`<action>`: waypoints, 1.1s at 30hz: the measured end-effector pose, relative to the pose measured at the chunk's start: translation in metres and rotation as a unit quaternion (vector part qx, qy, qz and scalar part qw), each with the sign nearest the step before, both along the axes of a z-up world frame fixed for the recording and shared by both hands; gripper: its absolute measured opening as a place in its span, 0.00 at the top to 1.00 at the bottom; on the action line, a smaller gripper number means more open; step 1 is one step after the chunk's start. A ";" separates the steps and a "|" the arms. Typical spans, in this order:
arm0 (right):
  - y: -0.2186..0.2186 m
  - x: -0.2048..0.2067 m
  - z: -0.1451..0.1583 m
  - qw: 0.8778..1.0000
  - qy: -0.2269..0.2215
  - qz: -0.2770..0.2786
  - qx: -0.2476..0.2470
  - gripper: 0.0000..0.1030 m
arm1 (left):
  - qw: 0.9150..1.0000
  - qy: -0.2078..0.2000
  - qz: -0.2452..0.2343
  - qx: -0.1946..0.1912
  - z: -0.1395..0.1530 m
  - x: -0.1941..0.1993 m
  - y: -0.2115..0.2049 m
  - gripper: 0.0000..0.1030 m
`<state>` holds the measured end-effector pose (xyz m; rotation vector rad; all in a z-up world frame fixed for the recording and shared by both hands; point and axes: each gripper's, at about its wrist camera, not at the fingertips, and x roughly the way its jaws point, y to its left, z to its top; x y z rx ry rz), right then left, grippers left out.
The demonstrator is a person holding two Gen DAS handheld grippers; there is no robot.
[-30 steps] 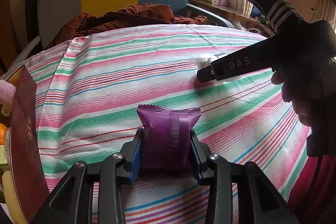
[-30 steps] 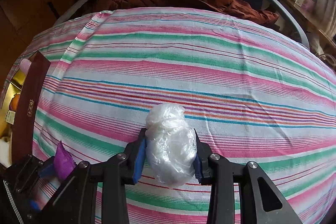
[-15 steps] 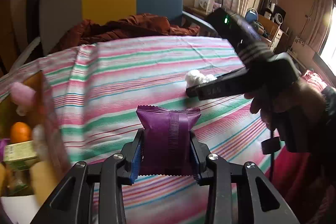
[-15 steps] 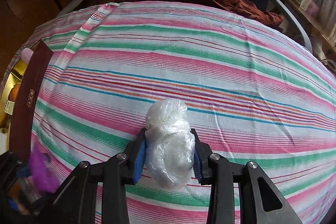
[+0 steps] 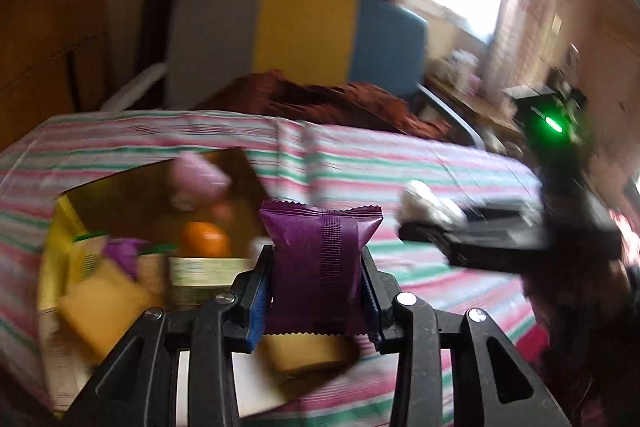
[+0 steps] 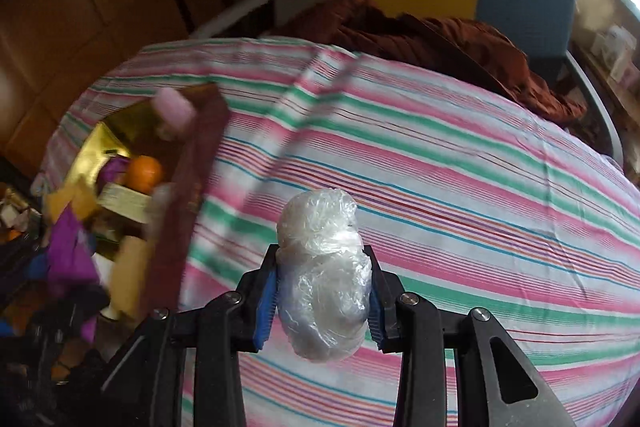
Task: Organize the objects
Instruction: 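Carry the purple packet with the left gripper while the right carries the white bag to the tray, then open the left gripper to drop the purple packet in the tray while the right drops the white bag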
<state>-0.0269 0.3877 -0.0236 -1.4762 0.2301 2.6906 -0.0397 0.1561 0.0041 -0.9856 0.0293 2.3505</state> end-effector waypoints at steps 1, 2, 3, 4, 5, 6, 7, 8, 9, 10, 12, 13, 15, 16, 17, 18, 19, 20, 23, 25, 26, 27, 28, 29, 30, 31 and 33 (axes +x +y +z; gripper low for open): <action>-0.013 0.000 0.005 1.000 0.008 0.007 -0.005 0.63 | 1.000 -0.001 0.014 0.004 0.001 -0.005 -0.012 0.63; -0.023 0.000 0.008 1.000 0.014 0.013 -0.008 0.63 | 1.000 -0.002 0.029 0.006 0.002 -0.010 -0.024 0.63; -0.035 -0.001 0.011 0.999 0.021 0.019 -0.014 0.63 | 0.999 -0.003 0.041 0.008 0.002 -0.014 -0.039 0.63; -0.047 -0.001 0.014 0.999 0.028 0.027 -0.022 0.63 | 0.999 -0.005 0.050 0.010 0.001 -0.018 -0.049 0.63; -0.058 -0.002 0.015 0.998 0.034 0.035 -0.027 0.63 | 0.998 -0.007 0.060 0.011 0.000 -0.022 -0.058 0.63; -0.074 -0.003 0.018 0.998 0.041 0.046 -0.031 0.63 | 0.998 -0.010 0.067 0.012 -0.001 -0.025 -0.067 0.63; -0.086 -0.004 0.018 0.997 0.044 0.054 -0.036 0.63 | 0.997 -0.011 0.071 0.012 -0.002 -0.027 -0.073 0.63; -0.096 -0.005 0.018 0.996 0.047 0.061 -0.041 0.63 | 0.997 -0.013 0.076 0.014 -0.003 -0.030 -0.079 0.63; -0.106 -0.007 0.017 0.996 0.048 0.067 -0.045 0.63 | 0.997 -0.019 0.078 0.017 -0.005 -0.032 -0.084 0.63; -0.119 -0.009 0.017 0.995 0.050 0.076 -0.049 0.63 | 0.996 -0.024 0.080 0.021 -0.007 -0.034 -0.089 0.63; -0.133 -0.011 0.015 0.994 0.052 0.087 -0.051 0.63 | 0.996 -0.032 0.084 0.028 -0.011 -0.036 -0.097 0.63; -0.140 -0.013 0.014 0.993 0.052 0.091 -0.052 0.63 | 0.995 -0.034 0.085 0.029 -0.013 -0.037 -0.100 0.63; -0.151 -0.016 0.012 0.993 0.051 0.096 -0.054 0.63 | 0.995 -0.038 0.086 0.030 -0.015 -0.036 -0.103 0.63; -0.155 -0.018 0.010 0.993 0.049 0.095 -0.054 0.63 | 0.995 -0.040 0.085 0.031 -0.016 -0.036 -0.103 0.63; -0.157 -0.020 0.008 0.993 0.046 0.094 -0.055 0.63 | 0.995 -0.043 0.084 0.032 -0.017 -0.039 -0.103 0.63; -0.158 -0.021 0.006 0.993 0.044 0.094 -0.056 0.63 | 0.995 -0.044 0.085 0.033 -0.016 -0.041 -0.104 0.63; -0.160 -0.021 0.004 0.993 0.041 0.094 -0.057 0.63 | 0.995 -0.044 0.086 0.034 -0.016 -0.045 -0.103 0.63; -0.160 -0.022 0.003 0.993 0.039 0.095 -0.058 0.63 | 0.995 -0.044 0.088 0.033 -0.014 -0.049 -0.102 0.63; -0.159 -0.023 -0.001 0.993 0.035 0.090 -0.061 0.63 | 0.995 -0.038 0.087 0.031 -0.010 -0.058 -0.096 0.62; -0.159 -0.024 -0.001 0.993 0.033 0.088 -0.065 0.63 | 0.995 -0.038 0.086 0.029 -0.009 -0.068 -0.091 0.62; -0.160 -0.024 -0.001 0.993 0.032 0.089 -0.066 0.63 | 0.995 -0.040 0.086 0.029 -0.009 -0.074 -0.089 0.62; -0.160 -0.026 -0.003 0.993 0.031 0.090 -0.064 0.63 | 0.995 -0.042 0.087 0.031 -0.009 -0.080 -0.087 0.62; -0.161 -0.028 -0.003 0.993 0.030 0.091 -0.061 0.62 | 0.995 -0.045 0.087 0.031 -0.008 -0.085 -0.085 0.62; -0.163 -0.030 -0.003 0.994 0.030 0.092 -0.059 0.62 | 0.995 -0.047 0.087 0.032 -0.008 -0.090 -0.083 0.62; -0.163 -0.032 -0.003 0.994 0.032 0.090 -0.055 0.62 | 0.994 -0.049 0.087 0.032 -0.008 -0.096 -0.081 0.62; -0.163 -0.036 -0.003 0.995 0.033 0.085 -0.049 0.62 | 0.994 -0.050 0.088 0.030 -0.009 -0.100 -0.080 0.62; -0.159 -0.043 -0.002 0.996 0.036 0.073 -0.044 0.62 | 0.994 -0.060 0.090 0.028 -0.012 -0.107 -0.077 0.62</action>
